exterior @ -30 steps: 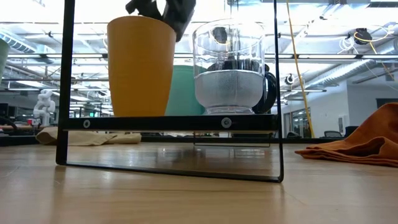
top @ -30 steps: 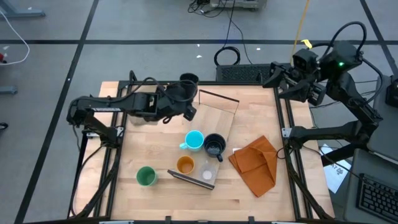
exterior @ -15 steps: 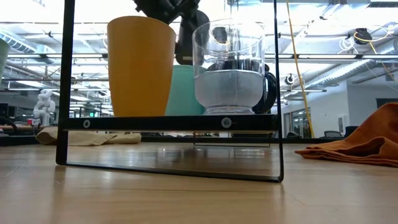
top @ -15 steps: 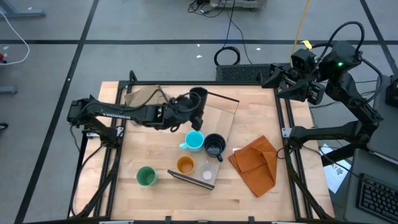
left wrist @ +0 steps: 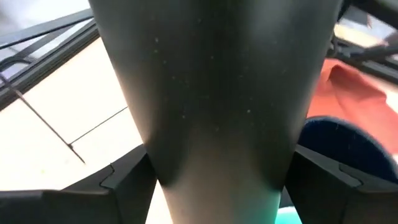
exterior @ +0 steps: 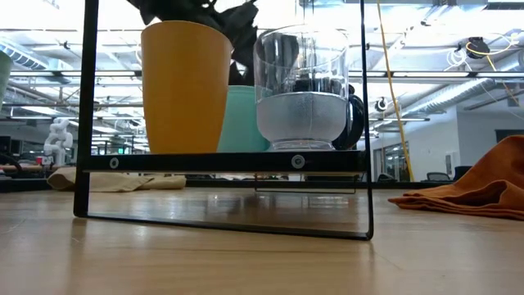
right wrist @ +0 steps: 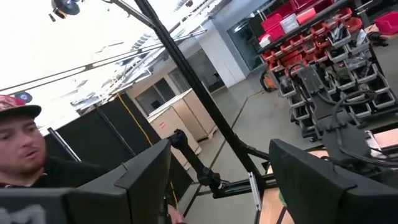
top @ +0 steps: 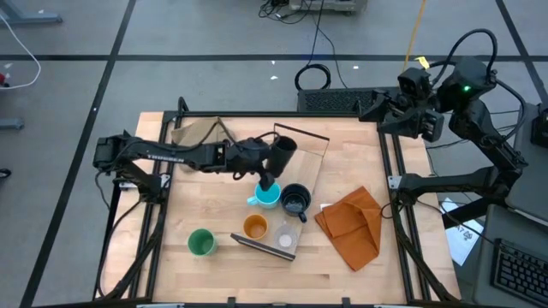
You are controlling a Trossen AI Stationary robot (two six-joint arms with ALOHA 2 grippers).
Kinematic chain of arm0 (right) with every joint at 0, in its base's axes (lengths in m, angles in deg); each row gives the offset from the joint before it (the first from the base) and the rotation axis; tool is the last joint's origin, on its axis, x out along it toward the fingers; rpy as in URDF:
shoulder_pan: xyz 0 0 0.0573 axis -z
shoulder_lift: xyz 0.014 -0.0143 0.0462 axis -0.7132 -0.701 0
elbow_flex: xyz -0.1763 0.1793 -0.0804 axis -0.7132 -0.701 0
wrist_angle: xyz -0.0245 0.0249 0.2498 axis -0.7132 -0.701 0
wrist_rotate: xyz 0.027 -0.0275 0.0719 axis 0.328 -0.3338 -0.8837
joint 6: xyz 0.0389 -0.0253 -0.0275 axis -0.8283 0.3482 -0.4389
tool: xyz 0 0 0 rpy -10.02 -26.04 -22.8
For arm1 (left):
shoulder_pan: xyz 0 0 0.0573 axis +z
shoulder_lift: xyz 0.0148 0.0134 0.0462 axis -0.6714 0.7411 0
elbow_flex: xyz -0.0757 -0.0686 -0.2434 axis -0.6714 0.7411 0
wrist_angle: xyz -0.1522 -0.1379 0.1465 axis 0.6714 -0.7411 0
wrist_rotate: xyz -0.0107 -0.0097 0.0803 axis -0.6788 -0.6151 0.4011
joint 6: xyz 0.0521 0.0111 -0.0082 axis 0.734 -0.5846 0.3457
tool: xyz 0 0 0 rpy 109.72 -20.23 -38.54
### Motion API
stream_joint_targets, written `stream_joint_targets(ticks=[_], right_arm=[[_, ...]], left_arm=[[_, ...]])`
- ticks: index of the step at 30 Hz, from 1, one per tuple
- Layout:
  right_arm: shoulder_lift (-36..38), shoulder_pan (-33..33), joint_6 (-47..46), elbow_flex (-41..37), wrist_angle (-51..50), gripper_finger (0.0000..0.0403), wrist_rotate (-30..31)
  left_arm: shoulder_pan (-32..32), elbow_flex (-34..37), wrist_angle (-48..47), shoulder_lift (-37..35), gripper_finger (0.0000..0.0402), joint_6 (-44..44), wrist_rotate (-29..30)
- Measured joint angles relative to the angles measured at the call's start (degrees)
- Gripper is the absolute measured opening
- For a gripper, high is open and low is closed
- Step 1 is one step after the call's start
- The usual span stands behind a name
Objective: Stack small to large cups/mugs on shelf
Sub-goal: Put the black cup on the shelf
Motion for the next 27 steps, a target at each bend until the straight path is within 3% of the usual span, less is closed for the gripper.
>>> stream_joint_targets(ticks=[8, 14, 23, 27], right_arm=[[-1.0, 0.0, -0.3, 0.0, -0.2, 0.0265, 3.3], [-2.2, 0.0, -1.5, 0.0, 0.1, 0.0265, 4.6], [-3.3, 0.0, -3.0, 0.0, 1.3, 0.0265, 5.9], [-3.3, 0.0, -3.2, 0.0, 2.6, 0.0265, 7.2]], left_arm=[[6.1, 0.5, 1.7, 0.0, 0.0278, 10.5, -9.6], [11.4, 1.5, 3.3, 0.0, 0.0286, 15.2, -21.0], [16.5, 7.0, 9.1, 0.0, 0.0279, 17.7, -30.9], [18.6, 9.2, 16.5, -0.1, 0.0279, 17.7, -37.3]])
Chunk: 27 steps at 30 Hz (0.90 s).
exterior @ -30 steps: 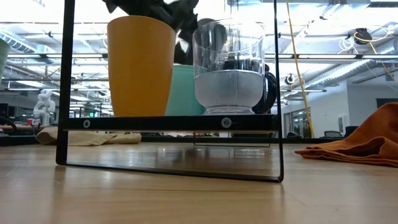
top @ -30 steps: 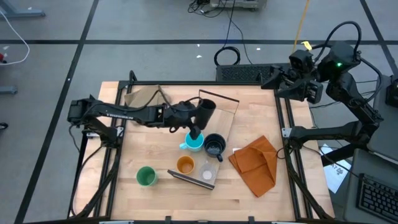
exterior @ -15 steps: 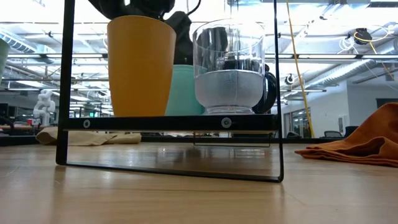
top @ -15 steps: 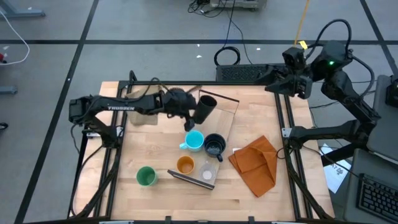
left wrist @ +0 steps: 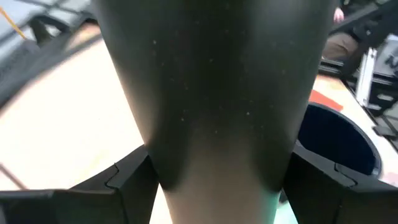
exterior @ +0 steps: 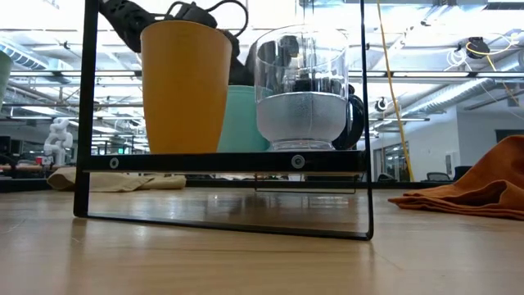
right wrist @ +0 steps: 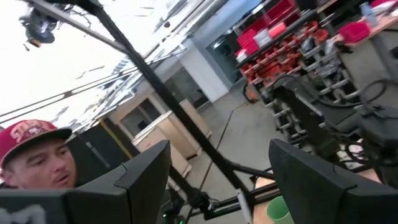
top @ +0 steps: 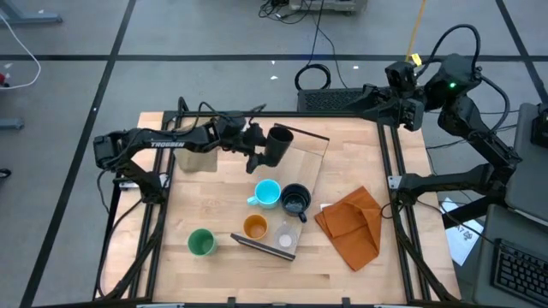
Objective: Stack small to large cups/mugs on shelf
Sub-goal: Put the black cup on the shelf
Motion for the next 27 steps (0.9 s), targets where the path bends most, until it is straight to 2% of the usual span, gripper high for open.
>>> stream_joint_targets(ticks=[5, 13, 18, 27], right_arm=[[0.0, 0.0, -1.2, 0.0, 0.0, 0.0265, 0.9], [-0.2, 0.0, 0.6, 0.0, 0.0, 0.0265, 4.7], [-1.0, -0.3, 0.3, 0.0, 0.0, 0.0265, 4.9], [-1.9, -3.3, -0.1, 0.0, 0.0, 0.0265, 7.3]], left_arm=[[1.8, 2.0, 6.2, 0.1, 0.0282, 0.6, -4.5], [2.2, 5.0, 10.7, 0.9, 0.0279, 5.0, -4.5], [2.5, 7.2, 15.1, 3.8, 0.0289, 4.9, -4.3], [2.3, 7.4, 22.9, 12.5, 0.0279, 4.4, -4.6]])
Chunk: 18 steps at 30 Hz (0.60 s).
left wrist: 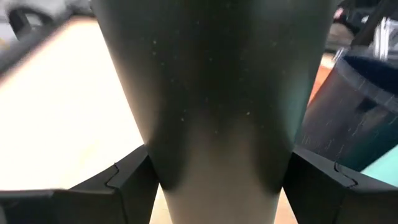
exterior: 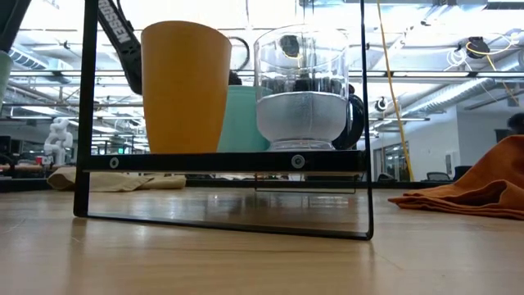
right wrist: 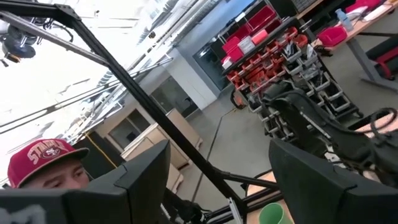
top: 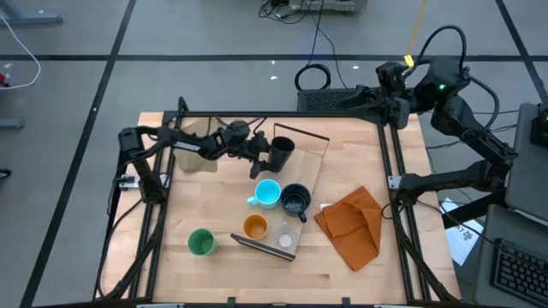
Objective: Stack small to large cups/mugs on shelf
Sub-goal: Put the black cup on the shelf
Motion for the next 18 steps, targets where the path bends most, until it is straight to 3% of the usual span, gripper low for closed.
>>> stream_joint_targets(ticks=[5, 18], right_arm=[[-0.2, -1.4, 0.3, 0.0, 0.0, 0.0265, 1.9], [-1.0, -1.8, 0.4, 0.0, -0.1, 0.0265, 2.1]], left_arm=[[0.0, 0.0, 4.8, 3.1, 0.0287, -0.6, 0.0], [0.4, 0.0, 4.9, 5.1, 0.0291, 0.1, 1.1]])
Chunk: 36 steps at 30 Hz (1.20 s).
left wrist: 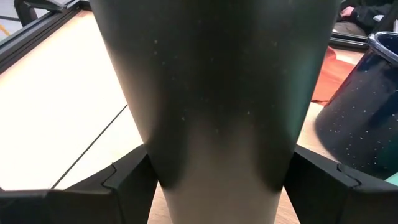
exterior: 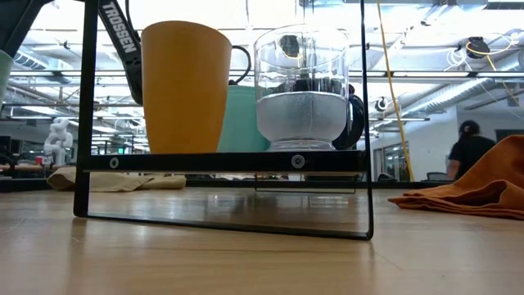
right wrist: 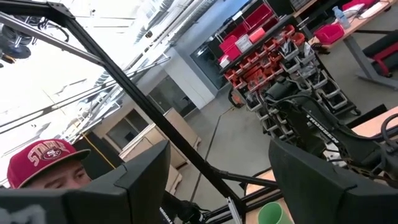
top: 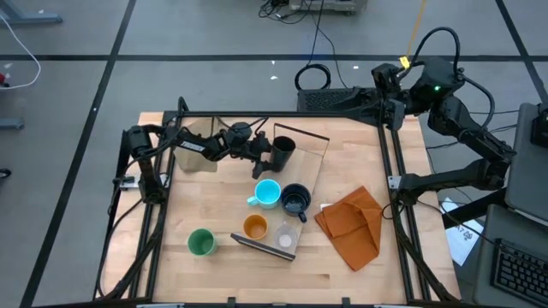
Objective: Stack small to large cups/mugs on shelf
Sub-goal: Put the black cup on the shelf
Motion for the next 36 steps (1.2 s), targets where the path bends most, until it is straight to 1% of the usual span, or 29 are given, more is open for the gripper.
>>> stream_joint_targets(ticks=[6, 10, 14, 18, 36], right_arm=[[-0.2, 0.0, 0.0, 0.0, 0.0, 0.0265, 0.0], [-0.3, 0.0, 0.0, 0.0, 0.1, 0.0265, 0.0], [-0.3, 0.0, -0.2, 0.0, 0.1, 0.0265, 0.0], [-0.3, 0.0, -0.6, 0.0, 0.1, 0.0265, -0.1], [-0.3, 0.0, -0.8, 0.0, 0.1, 0.0265, -0.3]], left_arm=[[0.0, 0.0, -0.6, 0.0, 0.0291, -0.6, 0.1], [0.0, -0.1, -1.6, -0.1, 0.0320, -0.5, 1.0], [0.0, 0.1, -5.0, 0.2, 0.0352, -0.9, 2.4], [-0.1, 0.0, -5.3, 0.0, 0.0368, -0.7, 2.4], [-0.3, 0.0, -4.8, -0.3, 0.0374, -0.9, 3.5]])
